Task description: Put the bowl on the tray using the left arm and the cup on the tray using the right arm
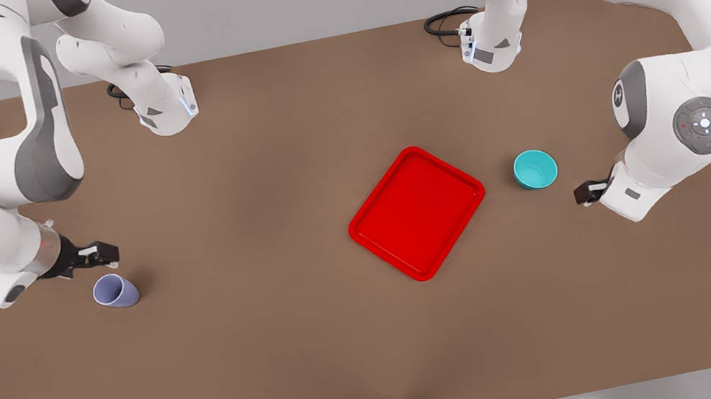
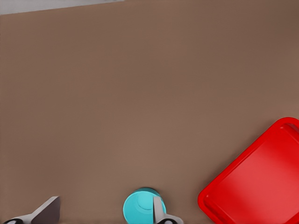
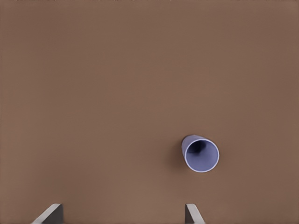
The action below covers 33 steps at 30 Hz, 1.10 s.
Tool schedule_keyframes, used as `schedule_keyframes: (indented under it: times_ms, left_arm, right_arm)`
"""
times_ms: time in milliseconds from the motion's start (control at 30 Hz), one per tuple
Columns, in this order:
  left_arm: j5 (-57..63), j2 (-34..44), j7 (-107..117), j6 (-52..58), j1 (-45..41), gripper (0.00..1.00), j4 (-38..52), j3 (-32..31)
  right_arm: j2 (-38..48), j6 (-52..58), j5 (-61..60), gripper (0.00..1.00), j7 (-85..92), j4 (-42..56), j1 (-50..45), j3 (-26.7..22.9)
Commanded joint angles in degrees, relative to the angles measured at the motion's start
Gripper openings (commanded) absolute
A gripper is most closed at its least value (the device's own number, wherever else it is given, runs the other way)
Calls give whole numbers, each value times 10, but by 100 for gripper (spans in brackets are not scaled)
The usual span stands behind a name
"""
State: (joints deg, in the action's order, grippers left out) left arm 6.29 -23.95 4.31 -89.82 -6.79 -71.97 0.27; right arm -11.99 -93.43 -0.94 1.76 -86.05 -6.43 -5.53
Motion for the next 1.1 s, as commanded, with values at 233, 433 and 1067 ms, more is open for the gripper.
schedule_keyframes:
  times_ms: [233,433,1067]
  left_arm:
    - [-80,136,-60,-281,-1,100,-433,46]
    - [-213,92,-245,-379,0,100,-541,119]
    - [-233,0,-288,-367,1,21,-520,134]
  right_arm:
    - [-34,-28,-1,100,36,-14,18,-3]
    - [-30,-157,-8,100,102,-157,91,-4]
    - [-131,-344,-20,96,172,-257,160,-8]
